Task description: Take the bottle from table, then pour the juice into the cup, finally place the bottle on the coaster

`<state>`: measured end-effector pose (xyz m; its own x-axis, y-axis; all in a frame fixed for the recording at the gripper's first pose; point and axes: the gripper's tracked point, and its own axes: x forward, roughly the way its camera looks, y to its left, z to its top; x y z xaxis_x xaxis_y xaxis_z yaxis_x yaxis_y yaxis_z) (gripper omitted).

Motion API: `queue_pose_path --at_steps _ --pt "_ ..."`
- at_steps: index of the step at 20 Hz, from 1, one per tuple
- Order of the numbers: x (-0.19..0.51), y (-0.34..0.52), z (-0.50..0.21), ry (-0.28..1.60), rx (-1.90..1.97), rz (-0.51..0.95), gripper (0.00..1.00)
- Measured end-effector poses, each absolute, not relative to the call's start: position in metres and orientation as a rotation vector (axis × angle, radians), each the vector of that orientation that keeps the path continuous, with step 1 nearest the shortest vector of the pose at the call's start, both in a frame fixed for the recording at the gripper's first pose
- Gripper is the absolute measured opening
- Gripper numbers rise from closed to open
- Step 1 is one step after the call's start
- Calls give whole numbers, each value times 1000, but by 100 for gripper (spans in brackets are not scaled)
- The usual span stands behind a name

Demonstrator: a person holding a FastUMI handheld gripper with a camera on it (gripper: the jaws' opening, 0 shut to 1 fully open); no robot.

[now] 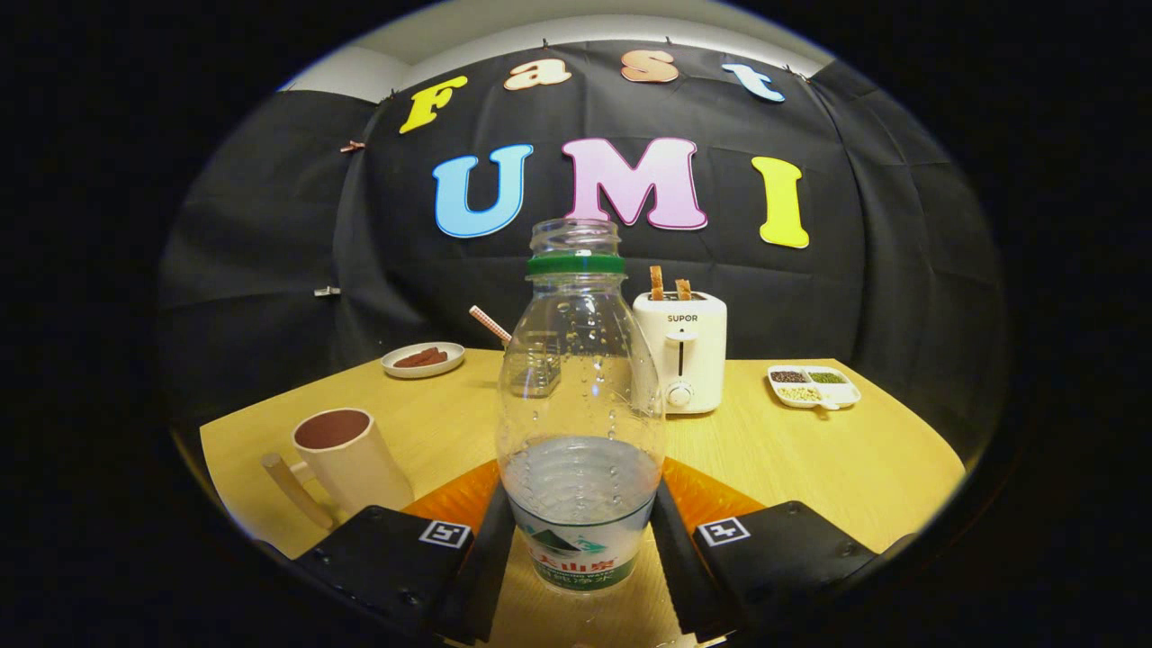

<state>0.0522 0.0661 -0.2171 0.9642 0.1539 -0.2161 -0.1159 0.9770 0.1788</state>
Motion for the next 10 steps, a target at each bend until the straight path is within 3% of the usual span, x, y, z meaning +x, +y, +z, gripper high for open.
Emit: queue_pose_path --at_steps 3,10 --pt "57 57 -200 227 68 112 71" --pt "55 57 -147 159 -266 121 71"
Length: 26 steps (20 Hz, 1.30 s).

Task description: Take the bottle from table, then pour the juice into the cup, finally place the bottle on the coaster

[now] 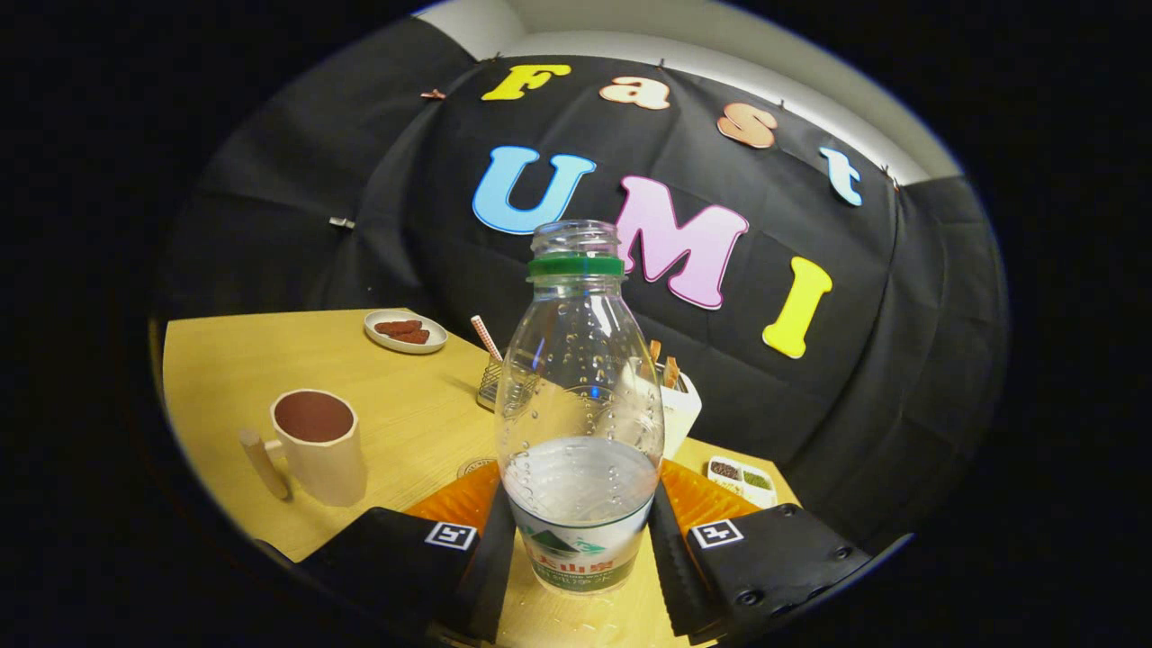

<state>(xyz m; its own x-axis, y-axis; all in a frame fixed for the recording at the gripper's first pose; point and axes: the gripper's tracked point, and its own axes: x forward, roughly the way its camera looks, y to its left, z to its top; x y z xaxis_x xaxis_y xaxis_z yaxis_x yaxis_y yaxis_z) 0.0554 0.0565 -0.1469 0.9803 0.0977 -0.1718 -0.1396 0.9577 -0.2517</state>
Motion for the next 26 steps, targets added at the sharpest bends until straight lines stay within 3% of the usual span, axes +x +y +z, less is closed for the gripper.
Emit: queue_pose_path --at_steps 8,26 --pt "50 72 -127 180 -542 137 70" --pt "60 107 -157 207 -962 186 70"
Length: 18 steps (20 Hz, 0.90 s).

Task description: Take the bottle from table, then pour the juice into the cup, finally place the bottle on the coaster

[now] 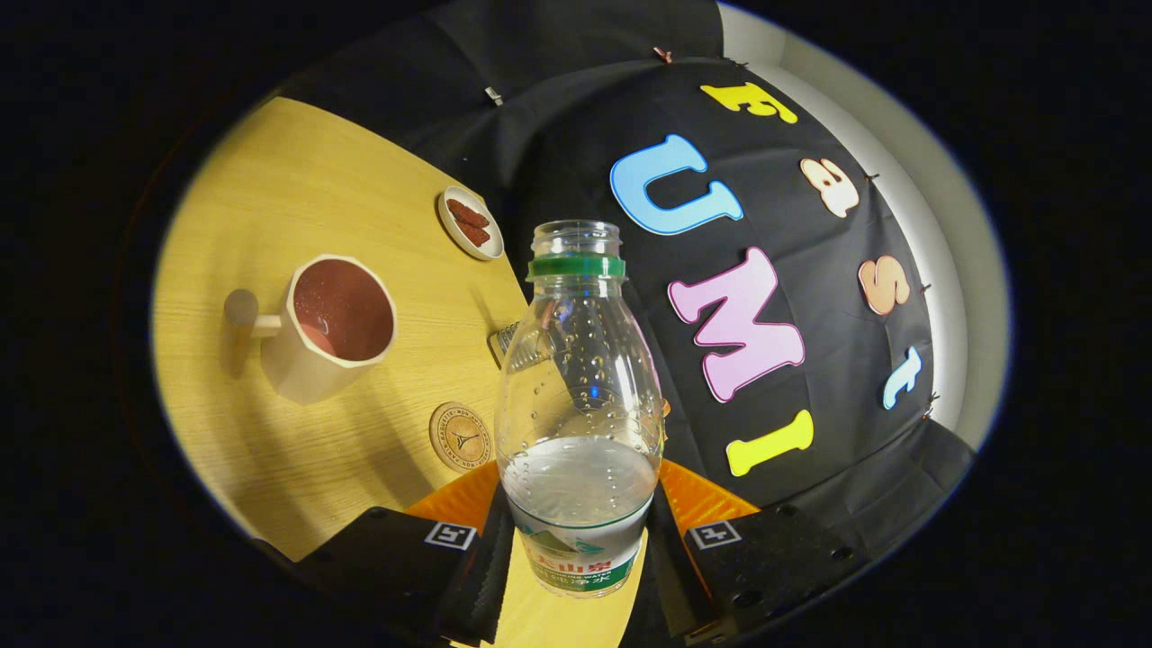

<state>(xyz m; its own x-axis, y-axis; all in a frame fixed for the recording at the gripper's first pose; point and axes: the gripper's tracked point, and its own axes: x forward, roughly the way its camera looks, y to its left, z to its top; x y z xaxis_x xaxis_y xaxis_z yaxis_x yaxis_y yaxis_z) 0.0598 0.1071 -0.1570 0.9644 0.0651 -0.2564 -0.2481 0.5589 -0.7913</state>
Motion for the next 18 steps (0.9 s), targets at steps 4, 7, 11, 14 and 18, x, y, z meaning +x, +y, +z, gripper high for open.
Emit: queue_pose_path --at_steps 4,7,11,14,18 --pt "61 110 -170 210 -1016 207 70" --pt "66 110 -177 210 -1067 216 70" --pt "69 112 -187 213 -1139 222 70" --pt "70 114 -194 209 -1186 235 70" --pt "72 114 -202 225 -1262 251 70"
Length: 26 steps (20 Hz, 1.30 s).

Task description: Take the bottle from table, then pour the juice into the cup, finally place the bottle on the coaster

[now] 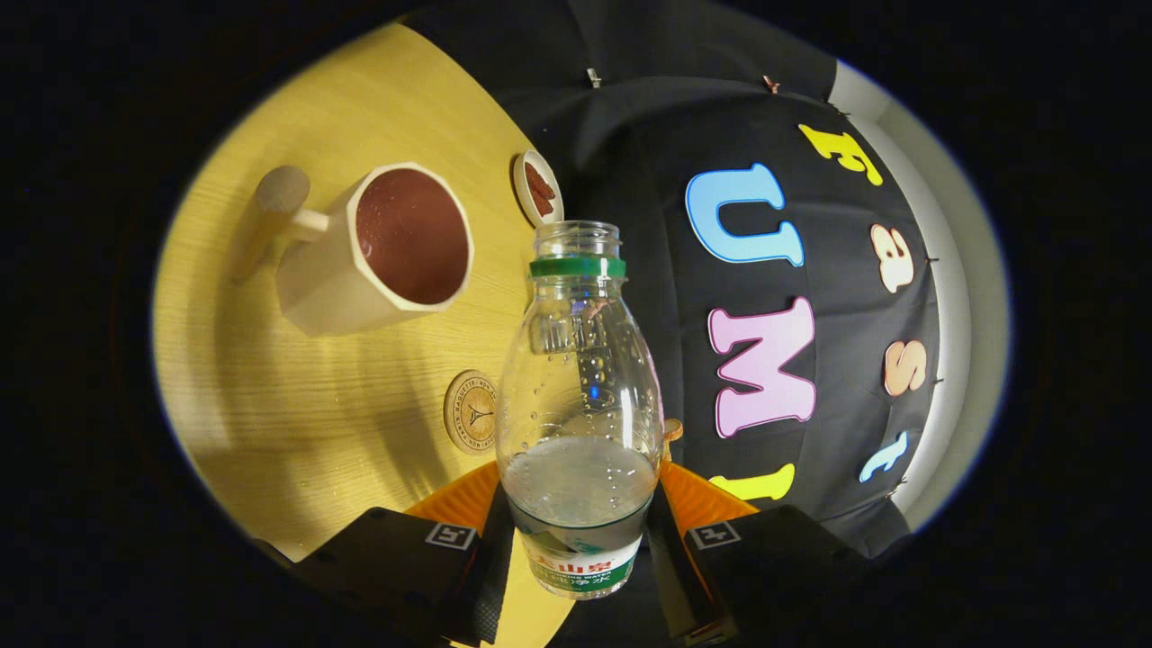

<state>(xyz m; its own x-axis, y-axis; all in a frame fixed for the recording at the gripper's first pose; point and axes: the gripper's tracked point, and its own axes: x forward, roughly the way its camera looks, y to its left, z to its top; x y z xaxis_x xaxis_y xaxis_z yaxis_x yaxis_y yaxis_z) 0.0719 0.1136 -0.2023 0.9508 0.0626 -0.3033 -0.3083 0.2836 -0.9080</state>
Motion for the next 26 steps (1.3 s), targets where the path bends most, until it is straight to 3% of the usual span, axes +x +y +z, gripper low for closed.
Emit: queue_pose_path --at_steps 26 --pt "85 105 -205 183 -1556 297 70"
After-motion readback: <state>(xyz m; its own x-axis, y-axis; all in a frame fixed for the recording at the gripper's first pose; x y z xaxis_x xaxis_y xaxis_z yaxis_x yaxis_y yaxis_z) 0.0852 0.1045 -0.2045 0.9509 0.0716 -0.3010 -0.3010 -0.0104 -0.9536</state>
